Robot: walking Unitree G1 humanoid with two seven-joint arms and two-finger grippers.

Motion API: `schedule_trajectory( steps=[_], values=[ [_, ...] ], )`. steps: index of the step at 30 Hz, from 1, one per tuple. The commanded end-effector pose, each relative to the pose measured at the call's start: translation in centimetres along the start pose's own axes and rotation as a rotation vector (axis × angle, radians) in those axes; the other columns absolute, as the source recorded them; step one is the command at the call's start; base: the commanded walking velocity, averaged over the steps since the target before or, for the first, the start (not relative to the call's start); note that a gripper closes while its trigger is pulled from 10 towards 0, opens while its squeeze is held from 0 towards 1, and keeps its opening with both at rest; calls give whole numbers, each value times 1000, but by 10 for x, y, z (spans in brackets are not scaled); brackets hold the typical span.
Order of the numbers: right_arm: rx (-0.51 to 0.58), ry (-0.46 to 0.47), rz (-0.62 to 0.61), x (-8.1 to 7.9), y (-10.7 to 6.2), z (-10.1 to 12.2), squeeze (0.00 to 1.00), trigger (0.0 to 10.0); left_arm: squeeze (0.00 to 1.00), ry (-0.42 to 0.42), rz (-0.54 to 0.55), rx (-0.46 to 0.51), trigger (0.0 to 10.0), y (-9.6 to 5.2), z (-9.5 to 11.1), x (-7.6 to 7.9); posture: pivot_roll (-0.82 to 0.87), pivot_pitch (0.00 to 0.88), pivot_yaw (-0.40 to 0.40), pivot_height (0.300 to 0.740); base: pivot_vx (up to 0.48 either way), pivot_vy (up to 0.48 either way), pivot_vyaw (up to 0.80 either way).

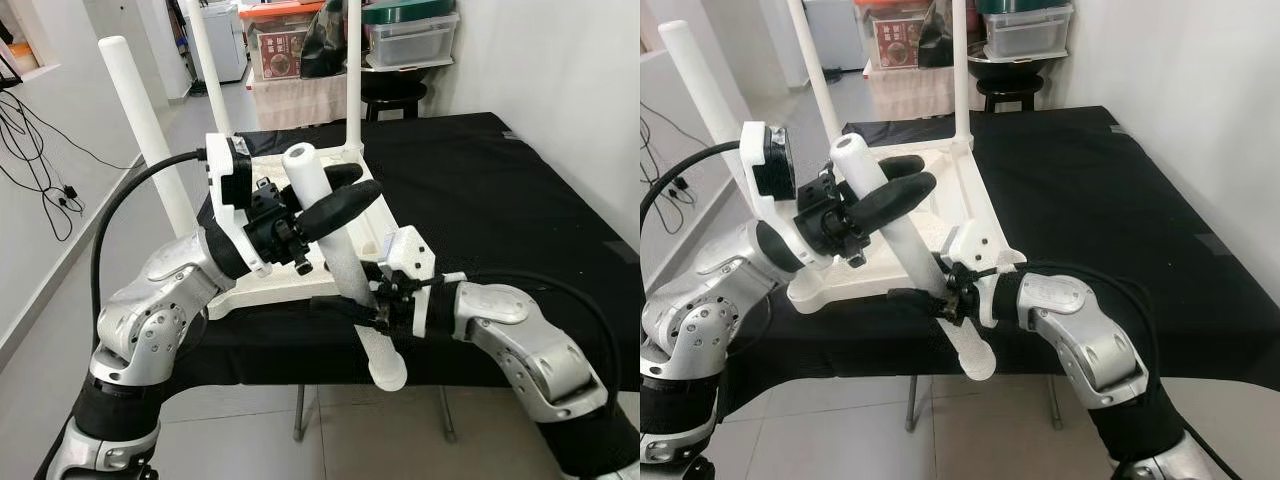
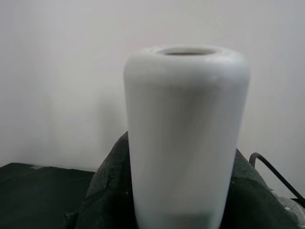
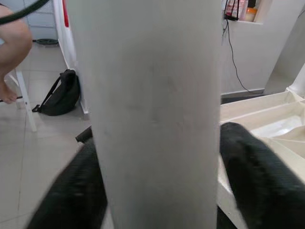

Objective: Building children table

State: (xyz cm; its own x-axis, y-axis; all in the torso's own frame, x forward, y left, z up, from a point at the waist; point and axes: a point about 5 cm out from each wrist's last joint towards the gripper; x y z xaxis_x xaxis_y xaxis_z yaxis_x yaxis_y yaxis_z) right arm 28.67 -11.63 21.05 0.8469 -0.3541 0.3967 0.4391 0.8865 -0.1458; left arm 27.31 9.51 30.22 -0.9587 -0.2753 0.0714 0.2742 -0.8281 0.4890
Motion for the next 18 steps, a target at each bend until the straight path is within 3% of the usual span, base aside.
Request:
schedule_trajectory(
  steps=[1,12,13,14,18],
  values=[
    [-12,-6,16,-2,4,-2,1000,10000,0,5,-11,13,0,2,5,-1,-85,0,68,740,0,0,0],
    [-169,22,-24,-5,11,-25,1000,10000,0,10,-70,-2,0,12,10,3,-68,0,71,740,0,0,0],
    [-208,41,-48,-6,14,-32,204,10000,0,12,-83,-2,0,15,11,4,-65,0,72,740,0,0,0],
    [-232,64,-69,-6,16,-36,24,10000,0,13,-93,-2,0,17,11,5,-65,0,72,740,0,0,0],
    [-249,103,-104,-5,21,-43,0,10000,0,18,-107,4,0,21,13,6,-62,0,67,740,0,0,0]
  ],
)
Point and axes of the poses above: a point about 5 cm out from each wrist's last joint towards the gripper, its own y axis pointing out of the wrist towards the gripper, its own z axis along the axis of the wrist's last joint, x = y × z, and after that the axes turned 11 degrees about -y, right-handed
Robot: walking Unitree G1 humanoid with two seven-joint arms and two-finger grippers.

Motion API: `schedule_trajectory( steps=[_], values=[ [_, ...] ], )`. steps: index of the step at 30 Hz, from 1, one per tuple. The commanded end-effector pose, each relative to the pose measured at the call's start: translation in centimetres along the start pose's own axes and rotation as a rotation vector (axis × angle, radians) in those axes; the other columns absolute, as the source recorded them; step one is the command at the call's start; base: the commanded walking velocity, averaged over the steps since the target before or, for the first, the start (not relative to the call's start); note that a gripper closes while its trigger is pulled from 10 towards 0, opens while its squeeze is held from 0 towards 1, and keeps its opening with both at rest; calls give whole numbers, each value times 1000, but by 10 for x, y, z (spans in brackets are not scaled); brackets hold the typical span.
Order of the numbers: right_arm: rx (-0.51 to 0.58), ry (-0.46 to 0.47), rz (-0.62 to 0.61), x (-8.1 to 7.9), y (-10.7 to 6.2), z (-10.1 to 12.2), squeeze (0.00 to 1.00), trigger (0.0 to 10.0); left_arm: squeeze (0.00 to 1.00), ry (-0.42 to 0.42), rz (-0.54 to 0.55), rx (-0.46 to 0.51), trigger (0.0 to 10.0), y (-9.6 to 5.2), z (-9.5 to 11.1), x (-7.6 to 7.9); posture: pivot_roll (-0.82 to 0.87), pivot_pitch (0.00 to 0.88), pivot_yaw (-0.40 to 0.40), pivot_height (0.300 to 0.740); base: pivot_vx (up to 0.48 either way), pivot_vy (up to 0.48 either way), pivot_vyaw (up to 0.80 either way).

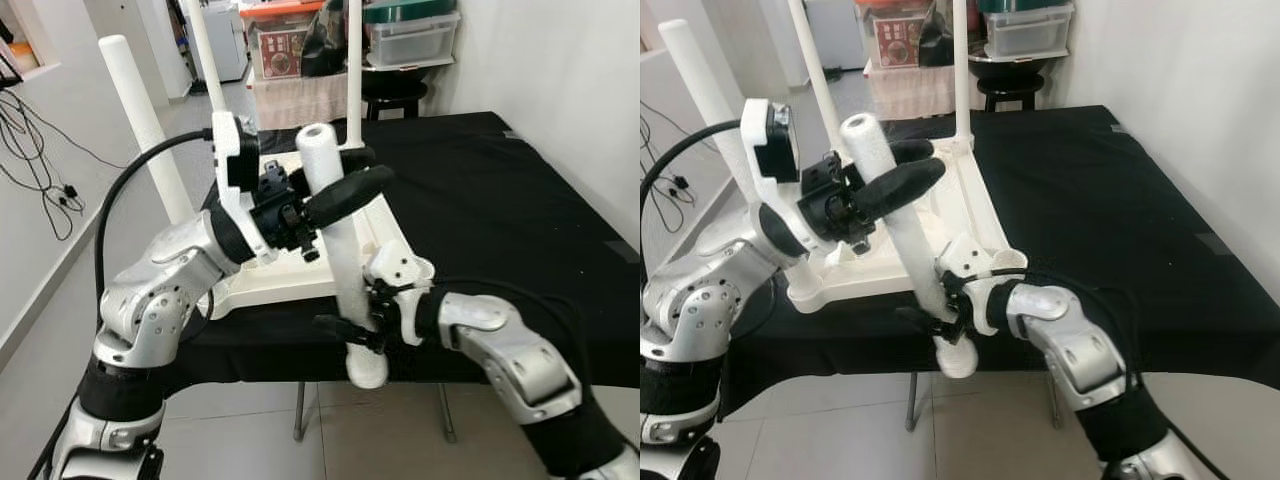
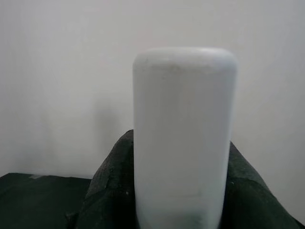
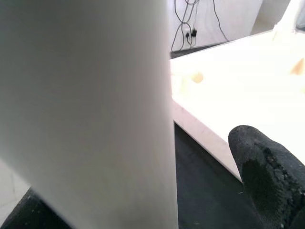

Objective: Building children table

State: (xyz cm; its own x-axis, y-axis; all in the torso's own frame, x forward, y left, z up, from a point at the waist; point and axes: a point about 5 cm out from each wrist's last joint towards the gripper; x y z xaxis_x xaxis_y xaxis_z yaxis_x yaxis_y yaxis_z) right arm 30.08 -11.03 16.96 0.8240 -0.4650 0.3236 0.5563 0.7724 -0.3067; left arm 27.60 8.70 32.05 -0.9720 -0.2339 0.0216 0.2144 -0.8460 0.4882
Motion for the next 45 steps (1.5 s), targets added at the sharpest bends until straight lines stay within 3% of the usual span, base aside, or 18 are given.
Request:
schedule_trajectory(
  steps=[1,8,13,35,45],
  values=[
    [-38,25,-28,2,6,-5,0,10000,0,1,-50,14,0,7,3,5,-62,0,65,740,0,0,0],
    [-17,87,-66,7,14,-12,0,10000,0,21,-82,53,0,17,13,5,-57,0,59,740,0,0,0],
    [127,130,-10,-3,23,7,0,10000,0,23,-100,75,0,23,17,4,-61,0,59,740,0,0,0],
    [157,158,20,-20,42,8,0,10000,0,72,-104,165,0,37,42,-5,-56,0,53,740,0,0,0],
    [117,209,72,-31,44,0,0,10000,0,15,-91,208,0,39,41,-7,-56,0,49,740,0,0,0]
  ],
)
Point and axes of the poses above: a point about 5 cm out from each wrist's last joint towards the gripper, its own y axis pointing out of the wrist towards the gripper, its own z axis along the axis of the wrist's last joint, x = y × z, and after that the axes turned 11 degrees about -y, right-handed
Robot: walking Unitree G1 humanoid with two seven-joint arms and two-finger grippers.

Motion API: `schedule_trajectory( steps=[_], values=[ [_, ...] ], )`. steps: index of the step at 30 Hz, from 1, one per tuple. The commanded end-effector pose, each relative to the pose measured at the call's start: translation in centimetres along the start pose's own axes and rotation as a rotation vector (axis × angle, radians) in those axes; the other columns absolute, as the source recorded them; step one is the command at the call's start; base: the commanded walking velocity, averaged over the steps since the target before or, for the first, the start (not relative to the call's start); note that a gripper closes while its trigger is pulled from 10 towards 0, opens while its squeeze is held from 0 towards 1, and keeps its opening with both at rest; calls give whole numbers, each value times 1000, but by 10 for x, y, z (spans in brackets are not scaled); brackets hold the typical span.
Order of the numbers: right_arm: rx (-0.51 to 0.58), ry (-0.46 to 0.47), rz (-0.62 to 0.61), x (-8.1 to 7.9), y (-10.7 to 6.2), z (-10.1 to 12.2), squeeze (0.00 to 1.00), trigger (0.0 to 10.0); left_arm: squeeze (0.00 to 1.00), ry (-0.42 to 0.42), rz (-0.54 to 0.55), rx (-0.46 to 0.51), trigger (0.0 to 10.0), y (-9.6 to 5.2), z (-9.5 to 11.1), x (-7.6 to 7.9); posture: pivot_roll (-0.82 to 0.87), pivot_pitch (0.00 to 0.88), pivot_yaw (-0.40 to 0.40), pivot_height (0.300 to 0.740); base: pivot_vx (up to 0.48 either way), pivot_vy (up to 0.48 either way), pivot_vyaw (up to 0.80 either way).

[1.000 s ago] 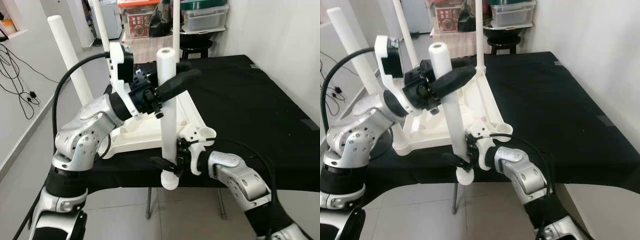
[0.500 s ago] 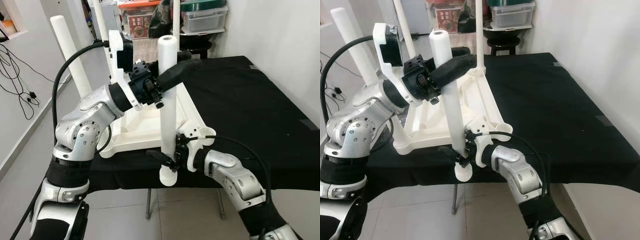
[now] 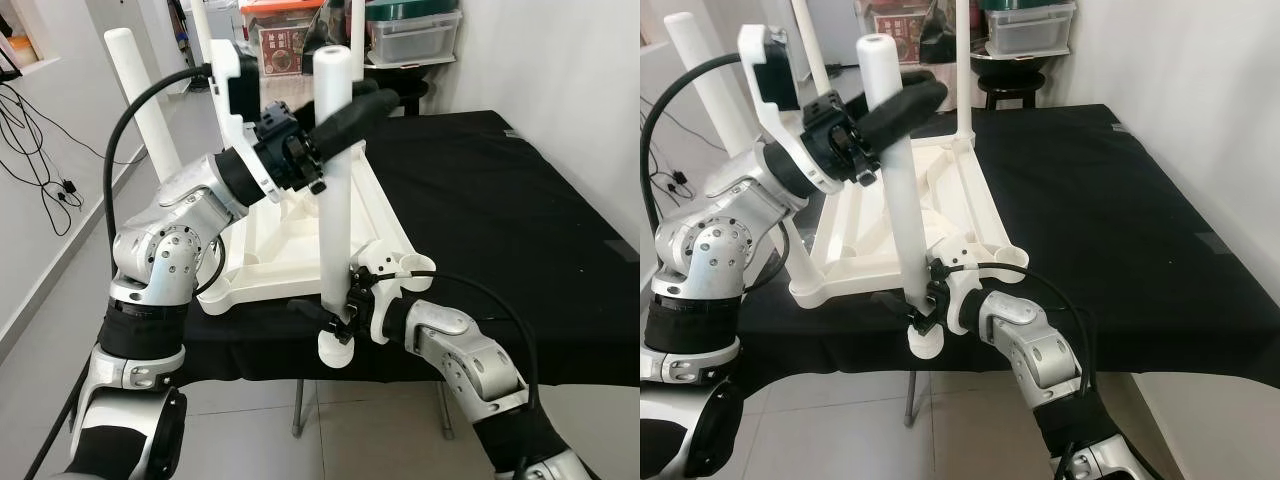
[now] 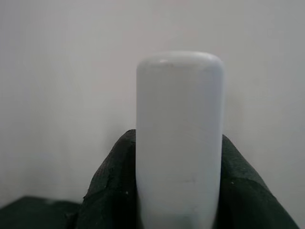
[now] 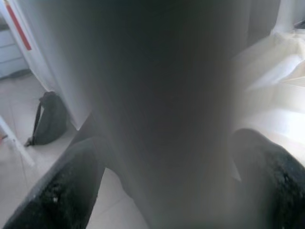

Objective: Building children table

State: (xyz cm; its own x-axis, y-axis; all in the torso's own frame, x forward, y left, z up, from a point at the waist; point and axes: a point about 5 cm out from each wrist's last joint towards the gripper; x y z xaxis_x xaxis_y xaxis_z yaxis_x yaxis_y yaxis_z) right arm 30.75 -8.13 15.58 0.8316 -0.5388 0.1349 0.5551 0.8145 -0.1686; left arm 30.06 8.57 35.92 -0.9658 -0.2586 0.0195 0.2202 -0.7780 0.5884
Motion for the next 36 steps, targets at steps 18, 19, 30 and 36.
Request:
schedule_trajectory(
  steps=[18,19,30,36],
  values=[
    [31,-49,-45,-12,31,2,0,2784,0,-34,-107,124,0,20,8,11,-53,0,49,740,0,0,0],
    [31,-49,-45,-12,31,2,0,2784,0,-34,-107,124,0,20,8,11,-53,0,49,740,0,0,0],
    [9,-64,-120,-4,45,0,0,0,0,-33,-103,152,0,23,15,9,-42,0,44,740,0,0,0],
    [50,-42,-143,3,45,7,0,0,0,-50,-76,156,1490,21,16,7,-42,0,43,740,0,0,0]
  ],
)
Point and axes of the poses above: a point about 5 cm out from each wrist's last joint towards the gripper, its own y axis pointing out of the wrist towards the gripper, its own z axis along the axis of the wrist's last joint, x = y × z, and after that the axes turned 11 degrees about -y, right-handed
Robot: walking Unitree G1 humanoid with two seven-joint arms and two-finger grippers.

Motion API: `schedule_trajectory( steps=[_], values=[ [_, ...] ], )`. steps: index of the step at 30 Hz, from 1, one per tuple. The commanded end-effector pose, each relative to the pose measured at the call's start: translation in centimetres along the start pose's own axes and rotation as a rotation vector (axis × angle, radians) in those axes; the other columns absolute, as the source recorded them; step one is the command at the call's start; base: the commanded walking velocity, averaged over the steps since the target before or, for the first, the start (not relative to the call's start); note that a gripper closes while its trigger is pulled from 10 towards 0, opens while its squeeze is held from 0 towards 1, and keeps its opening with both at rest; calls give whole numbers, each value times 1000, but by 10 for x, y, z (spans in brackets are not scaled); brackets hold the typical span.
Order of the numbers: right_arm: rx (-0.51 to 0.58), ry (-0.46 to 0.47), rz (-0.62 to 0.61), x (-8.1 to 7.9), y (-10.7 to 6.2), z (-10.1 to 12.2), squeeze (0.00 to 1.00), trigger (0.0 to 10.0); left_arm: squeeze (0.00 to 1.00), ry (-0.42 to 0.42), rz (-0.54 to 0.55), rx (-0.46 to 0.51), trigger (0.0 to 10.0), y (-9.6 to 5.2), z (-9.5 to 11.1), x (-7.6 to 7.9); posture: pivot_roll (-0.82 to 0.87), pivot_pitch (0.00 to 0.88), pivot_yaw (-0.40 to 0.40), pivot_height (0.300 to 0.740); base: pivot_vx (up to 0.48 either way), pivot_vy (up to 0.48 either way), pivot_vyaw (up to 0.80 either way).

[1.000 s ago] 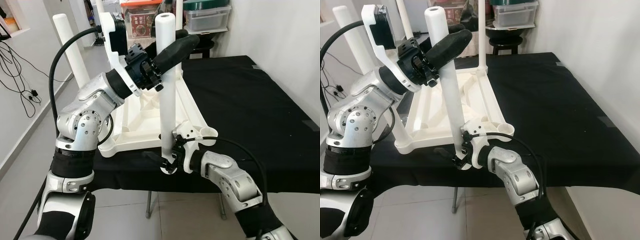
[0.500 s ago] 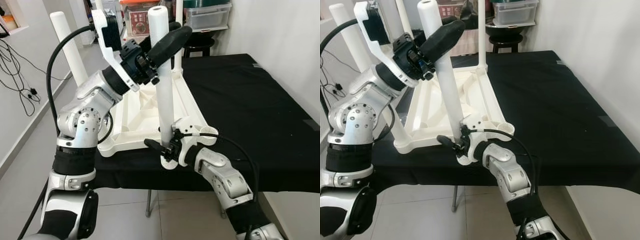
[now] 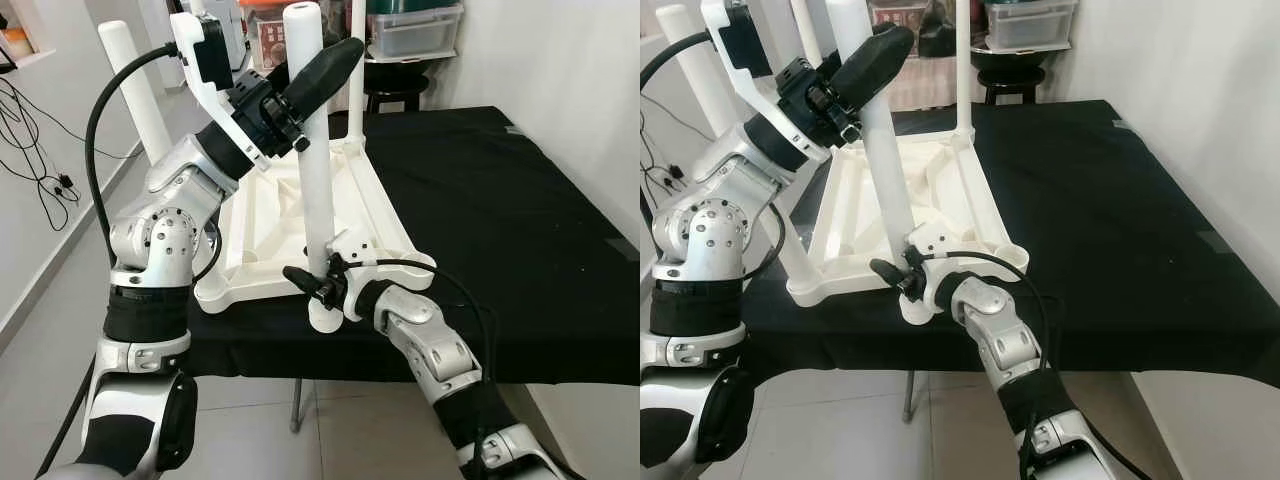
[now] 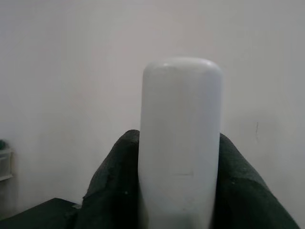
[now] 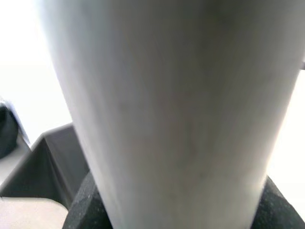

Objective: Building children table

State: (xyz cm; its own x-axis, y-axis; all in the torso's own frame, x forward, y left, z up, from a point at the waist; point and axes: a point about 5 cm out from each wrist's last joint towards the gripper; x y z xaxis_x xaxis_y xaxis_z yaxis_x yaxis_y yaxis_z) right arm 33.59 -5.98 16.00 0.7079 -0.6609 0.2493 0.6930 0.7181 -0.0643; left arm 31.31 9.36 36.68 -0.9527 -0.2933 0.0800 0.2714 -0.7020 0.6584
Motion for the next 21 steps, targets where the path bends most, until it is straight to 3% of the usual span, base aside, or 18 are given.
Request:
schedule_trajectory(
  steps=[1,2,3,6,10,14,16,17,19,20,21],
  values=[
    [-2,78,28,-8,9,2,0,0,510,-43,-123,55,10000,18,3,21,-42,0,43,740,0,0,0],
    [-2,78,28,-8,9,2,0,0,510,-43,-123,55,10000,18,3,21,-42,0,43,740,0,0,0],
    [18,96,12,-4,8,4,0,0,1000,-51,-105,51,10000,17,2,20,-47,0,44,740,0,0,0],
    [30,106,2,-1,7,6,0,0,1000,-54,-94,49,10000,15,2,19,-48,0,45,740,0,0,0],
    [159,184,-131,34,-8,22,0,0,1000,-59,-15,52,10000,-7,2,15,-56,0,47,740,0,0,0],
    [169,181,-169,43,-12,23,0,0,1000,-58,-2,52,10000,-13,4,15,-59,0,49,740,0,0,0],
    [201,191,-280,64,-23,28,0,0,1000,-46,29,52,10000,-28,8,17,-58,0,48,740,0,0,0],
    [201,191,-280,64,-23,28,0,0,1000,-46,29,52,10000,-28,8,17,-58,0,48,740,0,0,0],
    [250,217,-386,80,-33,34,0,0,1000,-37,63,59,10000,-39,12,20,-62,0,50,740,0,0,0],
    [294,225,-456,89,-41,41,0,0,1000,-6,141,44,10000,-47,7,18,-63,0,48,740,0,0,0],
    [294,225,-456,89,-41,41,0,0,1000,-6,141,44,10000,-47,7,18,-63,0,48,740,0,0,0]
  ],
)
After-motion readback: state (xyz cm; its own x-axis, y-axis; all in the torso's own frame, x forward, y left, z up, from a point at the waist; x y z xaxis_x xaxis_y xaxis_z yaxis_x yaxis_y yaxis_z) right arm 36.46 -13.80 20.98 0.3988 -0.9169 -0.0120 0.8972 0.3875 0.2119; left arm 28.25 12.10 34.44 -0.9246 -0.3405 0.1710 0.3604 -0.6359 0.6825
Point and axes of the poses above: a point about 5 cm out from each wrist's last joint towards the gripper, its own y axis pointing out of the wrist towards the gripper, its own z axis along the axis of the wrist's last joint, x = y × z, and after that the axes turned 11 degrees about -y, right-handed
